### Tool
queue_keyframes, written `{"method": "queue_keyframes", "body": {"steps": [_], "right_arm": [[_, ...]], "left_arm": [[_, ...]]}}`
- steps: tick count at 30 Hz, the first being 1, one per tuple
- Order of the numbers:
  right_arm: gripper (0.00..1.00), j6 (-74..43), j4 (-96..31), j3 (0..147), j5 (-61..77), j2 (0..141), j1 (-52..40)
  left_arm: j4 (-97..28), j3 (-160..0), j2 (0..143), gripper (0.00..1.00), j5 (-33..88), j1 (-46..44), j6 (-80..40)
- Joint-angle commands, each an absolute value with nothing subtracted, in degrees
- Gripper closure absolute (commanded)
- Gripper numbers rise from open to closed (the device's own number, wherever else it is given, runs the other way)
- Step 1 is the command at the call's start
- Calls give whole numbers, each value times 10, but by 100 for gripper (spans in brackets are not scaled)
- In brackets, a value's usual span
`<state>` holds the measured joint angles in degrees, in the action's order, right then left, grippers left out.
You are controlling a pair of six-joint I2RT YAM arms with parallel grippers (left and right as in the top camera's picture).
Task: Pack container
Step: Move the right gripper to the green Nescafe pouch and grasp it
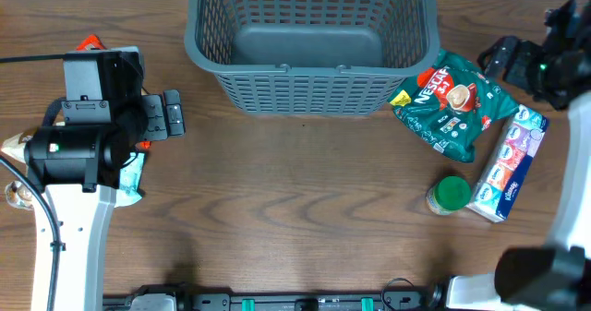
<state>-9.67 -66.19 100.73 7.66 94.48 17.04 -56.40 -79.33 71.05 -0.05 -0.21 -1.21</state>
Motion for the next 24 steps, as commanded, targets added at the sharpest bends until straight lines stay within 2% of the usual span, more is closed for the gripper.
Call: {"method": "queue_keyframes", "body": {"steps": [1,14,24], "right_arm": [[1,-162,-667,1014,36,1003,174],[1,-188,-629,1014,62,1211,172],[1,-193,-591,1006,71,1251,172]], "left_arm": [[-565,-803,714,1,-7,1,0],[-565,-802,715,1,-7,1,0],[-565,-802,715,1,-7,1,0]]}}
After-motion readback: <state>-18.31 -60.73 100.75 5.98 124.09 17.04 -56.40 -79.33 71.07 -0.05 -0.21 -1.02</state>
